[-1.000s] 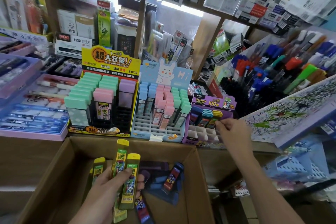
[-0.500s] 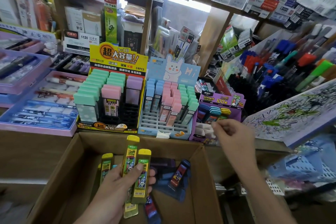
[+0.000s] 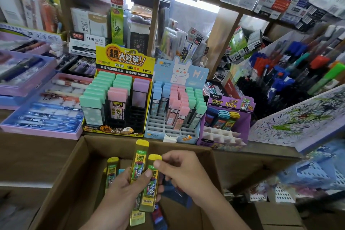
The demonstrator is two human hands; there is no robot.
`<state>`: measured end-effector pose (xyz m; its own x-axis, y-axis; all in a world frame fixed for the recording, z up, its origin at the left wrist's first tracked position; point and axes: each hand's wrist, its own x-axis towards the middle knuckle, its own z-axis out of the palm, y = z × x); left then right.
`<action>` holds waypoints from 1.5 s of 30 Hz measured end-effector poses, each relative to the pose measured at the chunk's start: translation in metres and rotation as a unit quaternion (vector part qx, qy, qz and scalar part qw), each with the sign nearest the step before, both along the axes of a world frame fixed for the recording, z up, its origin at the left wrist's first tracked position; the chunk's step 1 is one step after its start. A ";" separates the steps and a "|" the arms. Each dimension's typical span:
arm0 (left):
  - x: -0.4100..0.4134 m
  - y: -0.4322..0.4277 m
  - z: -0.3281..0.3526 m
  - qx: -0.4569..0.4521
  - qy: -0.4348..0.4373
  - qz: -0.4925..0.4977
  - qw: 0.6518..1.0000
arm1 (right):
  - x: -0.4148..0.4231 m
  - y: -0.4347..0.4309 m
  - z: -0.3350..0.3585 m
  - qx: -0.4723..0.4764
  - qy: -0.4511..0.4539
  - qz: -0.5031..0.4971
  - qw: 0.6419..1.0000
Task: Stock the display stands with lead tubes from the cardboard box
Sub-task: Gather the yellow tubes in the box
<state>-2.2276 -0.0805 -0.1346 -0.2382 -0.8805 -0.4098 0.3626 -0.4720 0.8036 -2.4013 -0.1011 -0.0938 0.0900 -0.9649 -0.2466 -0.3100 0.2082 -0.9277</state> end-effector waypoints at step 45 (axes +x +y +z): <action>0.004 -0.005 -0.002 0.070 0.023 0.028 0.997 | -0.178 -0.038 0.058 -0.273 0.186 -0.222 0.917</action>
